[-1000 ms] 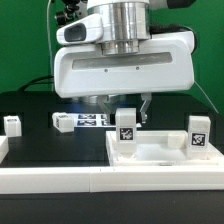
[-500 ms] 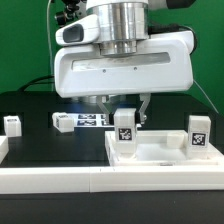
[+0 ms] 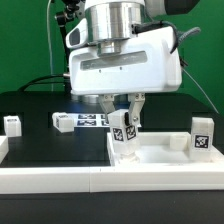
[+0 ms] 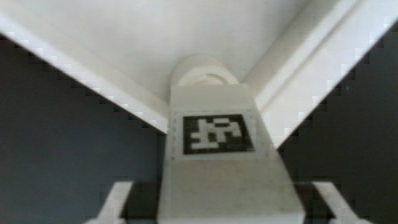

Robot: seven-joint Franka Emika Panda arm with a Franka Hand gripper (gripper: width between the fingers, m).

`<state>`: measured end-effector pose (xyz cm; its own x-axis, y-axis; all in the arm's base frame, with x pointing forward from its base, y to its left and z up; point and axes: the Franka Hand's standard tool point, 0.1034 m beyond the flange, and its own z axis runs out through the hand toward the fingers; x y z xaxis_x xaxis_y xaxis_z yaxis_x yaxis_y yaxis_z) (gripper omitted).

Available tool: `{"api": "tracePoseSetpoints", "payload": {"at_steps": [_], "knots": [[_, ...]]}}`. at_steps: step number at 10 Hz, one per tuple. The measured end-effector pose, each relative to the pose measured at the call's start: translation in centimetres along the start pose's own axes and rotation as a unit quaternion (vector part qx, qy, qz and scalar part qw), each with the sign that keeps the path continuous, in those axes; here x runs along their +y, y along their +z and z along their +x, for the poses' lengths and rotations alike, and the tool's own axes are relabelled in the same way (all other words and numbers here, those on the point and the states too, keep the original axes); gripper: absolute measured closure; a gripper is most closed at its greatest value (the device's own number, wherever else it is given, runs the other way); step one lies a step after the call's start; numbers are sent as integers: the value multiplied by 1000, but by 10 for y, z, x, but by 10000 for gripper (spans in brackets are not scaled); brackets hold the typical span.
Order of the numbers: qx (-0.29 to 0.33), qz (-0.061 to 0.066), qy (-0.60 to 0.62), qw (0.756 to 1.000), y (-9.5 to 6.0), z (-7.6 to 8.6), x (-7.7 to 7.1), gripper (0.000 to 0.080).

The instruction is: Assemble square table

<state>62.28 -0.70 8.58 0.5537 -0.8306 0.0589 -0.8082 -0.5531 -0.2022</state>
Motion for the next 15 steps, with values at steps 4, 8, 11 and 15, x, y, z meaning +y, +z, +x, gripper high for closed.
{"api": "tracePoseSetpoints", "payload": {"at_steps": [4, 8, 11, 15], "knots": [[-14, 8, 230, 973, 0, -3, 5, 509], [-22, 6, 381, 924, 0, -10, 1, 509], [-24, 7, 399, 917, 1, -10, 2, 499], [-34, -1, 283, 959, 0, -7, 4, 156]]}}
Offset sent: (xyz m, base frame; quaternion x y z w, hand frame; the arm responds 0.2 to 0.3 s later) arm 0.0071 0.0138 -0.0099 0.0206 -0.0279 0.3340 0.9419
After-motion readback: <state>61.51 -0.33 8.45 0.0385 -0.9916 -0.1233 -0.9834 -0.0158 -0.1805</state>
